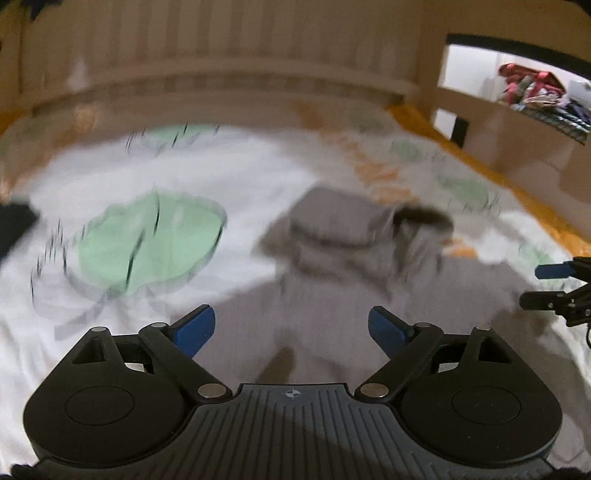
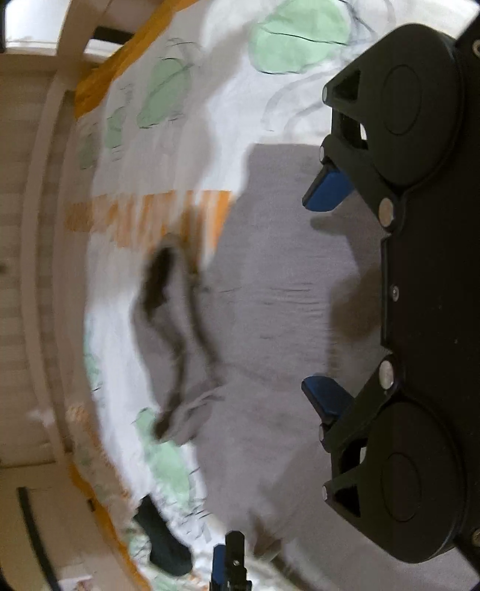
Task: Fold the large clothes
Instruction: 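Open the left gripper and smooth the folded hoodie, then grasp the hoodie hem with both grippers and lift it toward the hood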
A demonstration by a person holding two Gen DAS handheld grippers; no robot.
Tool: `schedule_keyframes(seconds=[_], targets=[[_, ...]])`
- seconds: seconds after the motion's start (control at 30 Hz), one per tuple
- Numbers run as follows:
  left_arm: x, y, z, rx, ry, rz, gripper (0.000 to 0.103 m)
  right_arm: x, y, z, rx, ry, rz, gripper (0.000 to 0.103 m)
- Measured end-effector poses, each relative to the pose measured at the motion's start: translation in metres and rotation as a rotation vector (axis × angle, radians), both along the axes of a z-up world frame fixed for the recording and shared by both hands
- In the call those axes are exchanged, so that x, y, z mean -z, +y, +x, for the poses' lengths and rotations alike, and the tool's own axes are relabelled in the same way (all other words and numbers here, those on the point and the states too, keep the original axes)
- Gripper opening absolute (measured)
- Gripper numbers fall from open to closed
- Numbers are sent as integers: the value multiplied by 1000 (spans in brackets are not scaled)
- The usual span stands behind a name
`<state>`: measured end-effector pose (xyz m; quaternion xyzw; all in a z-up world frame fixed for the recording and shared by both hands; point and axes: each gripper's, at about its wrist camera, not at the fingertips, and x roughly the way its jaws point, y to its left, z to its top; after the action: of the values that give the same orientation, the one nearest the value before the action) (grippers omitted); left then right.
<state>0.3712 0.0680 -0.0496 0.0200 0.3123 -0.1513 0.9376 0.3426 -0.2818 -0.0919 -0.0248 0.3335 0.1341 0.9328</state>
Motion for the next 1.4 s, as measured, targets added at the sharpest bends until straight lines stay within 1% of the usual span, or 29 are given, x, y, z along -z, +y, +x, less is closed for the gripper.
schedule_keyframes(seconds=[0.07,0.13,0.2,0.27,0.3,0.37,0.4,0.47,0.57,0.63,0.7,0.77,0.87,0.93,0.97,1.03,1.07,1.1,1.13,1.17,1.23,1.3,1.37,1.4], targets=[[-11,-11,18,16,-15,8,90,-15,0,12,-2,-37,5,96],[-15,-21,37,35,-24,24,90,-24,0,29,1,-56,16,96],[-12,-32,55,48,-36,70,88,-28,1,49,8,-72,11,96],[-5,-42,76,59,-38,126,77,-28,4,68,14,-90,-11,95],[-1,-46,85,65,-29,144,76,-27,5,80,20,-93,-23,92],[9,-52,103,75,-9,163,70,-23,6,102,31,-84,-30,88],[14,-56,111,80,-2,177,69,-21,7,113,40,-78,-28,87],[21,-60,120,108,-5,216,69,-15,7,129,52,-67,-32,87],[36,-72,128,173,8,289,68,-4,11,147,45,-43,-61,82],[46,-77,129,201,14,350,68,5,12,155,42,-27,-79,82],[57,-78,130,216,29,384,69,15,13,162,38,-8,-98,82],[63,-75,134,199,41,376,69,23,13,166,37,7,-107,81],[59,-68,141,148,46,302,69,28,9,170,47,14,-95,81],[54,-67,144,138,32,264,69,27,8,170,44,11,-83,81],[53,-69,147,142,28,266,69,26,7,171,40,9,-83,81],[56,-76,153,162,34,315,68,24,8,174,32,1,-93,81],[58,-80,155,179,37,346,55,23,9,176,32,-2,-96,81],[59,-82,158,199,37,359,41,23,9,178,34,-3,-95,81],[58,-82,158,205,31,348,14,22,8,180,38,-4,-89,81],[56,-79,159,181,15,325,8,21,8,182,42,-6,-81,81],[43,-64,155,105,-51,217,8,17,9,185,30,-7,-64,64],[30,-47,150,36,-113,128,8,10,11,186,13,-17,-60,11],[23,-32,140,3,-174,84,8,-2,11,178,9,-93,-56,11],[23,-28,135,12,-189,77,9,-8,9,173,-1,-130,-25,11]])
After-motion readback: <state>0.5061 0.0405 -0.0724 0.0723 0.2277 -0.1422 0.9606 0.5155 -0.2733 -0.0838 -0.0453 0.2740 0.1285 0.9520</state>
